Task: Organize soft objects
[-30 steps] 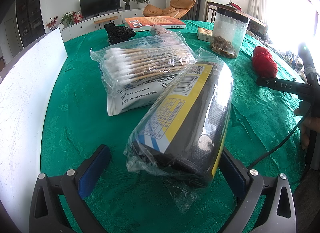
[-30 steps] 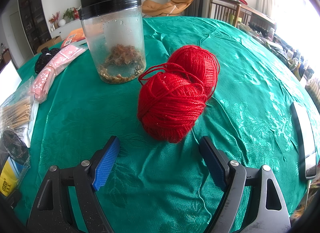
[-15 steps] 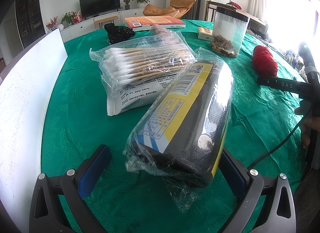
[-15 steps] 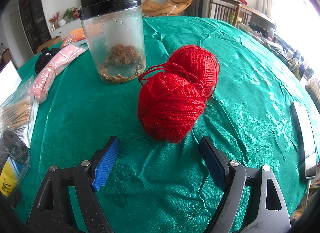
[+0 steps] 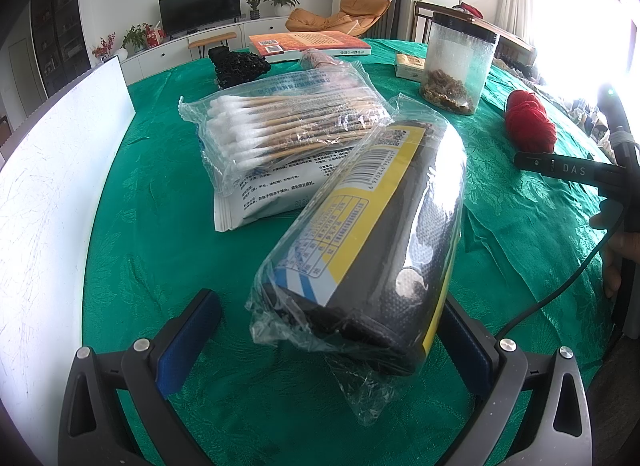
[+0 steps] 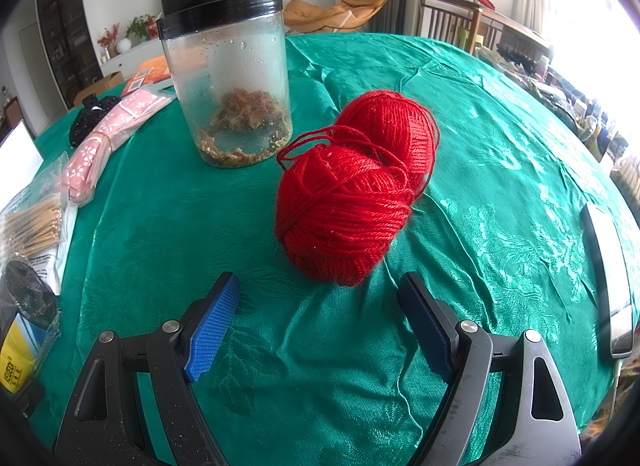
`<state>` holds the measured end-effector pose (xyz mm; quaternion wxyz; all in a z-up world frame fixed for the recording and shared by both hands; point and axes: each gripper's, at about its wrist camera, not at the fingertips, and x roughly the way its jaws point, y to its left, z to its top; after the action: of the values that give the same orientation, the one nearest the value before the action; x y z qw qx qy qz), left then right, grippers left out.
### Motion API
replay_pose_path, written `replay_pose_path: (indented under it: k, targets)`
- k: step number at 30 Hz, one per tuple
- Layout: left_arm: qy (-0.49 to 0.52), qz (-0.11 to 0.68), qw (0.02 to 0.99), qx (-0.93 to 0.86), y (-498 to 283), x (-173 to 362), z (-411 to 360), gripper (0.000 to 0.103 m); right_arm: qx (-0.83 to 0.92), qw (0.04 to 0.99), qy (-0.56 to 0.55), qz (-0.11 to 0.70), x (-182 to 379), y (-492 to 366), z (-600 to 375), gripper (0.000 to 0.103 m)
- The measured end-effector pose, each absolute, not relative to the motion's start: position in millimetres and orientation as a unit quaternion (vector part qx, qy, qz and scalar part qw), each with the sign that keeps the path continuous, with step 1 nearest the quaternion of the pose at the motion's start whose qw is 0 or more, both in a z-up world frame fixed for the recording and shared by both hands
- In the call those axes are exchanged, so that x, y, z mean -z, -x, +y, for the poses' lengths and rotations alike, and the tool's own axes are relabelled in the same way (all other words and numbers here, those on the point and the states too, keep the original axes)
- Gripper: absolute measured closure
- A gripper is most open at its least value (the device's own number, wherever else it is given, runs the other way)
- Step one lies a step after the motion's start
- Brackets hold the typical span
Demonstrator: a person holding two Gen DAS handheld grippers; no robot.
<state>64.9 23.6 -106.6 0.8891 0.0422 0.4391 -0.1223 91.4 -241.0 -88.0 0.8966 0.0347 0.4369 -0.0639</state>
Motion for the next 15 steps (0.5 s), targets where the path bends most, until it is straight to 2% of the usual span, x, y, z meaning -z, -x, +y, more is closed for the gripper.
replay_pose_path:
  k: [4,8,15]
  targets:
    - [-0.053,0.444,0.887,0.119,-65.8,107.3,19.5,0.000,0.064,0.897,-0.035,0.437,87.9,-91.3,-241.2,0.019]
    - [-0.059,0.487,0.863,0.121,-62.3,98.5,22.0,0.000,0.063,0.897,-0.035,0.437,88.5,-91.0,-240.8,0.019]
    - [-0.014,0.475,0.866,0.158,-43.9,27.0,44.7,0.000,0.063,0.897,-0.035,0.437,88.5,-90.7,-240.8,0.019]
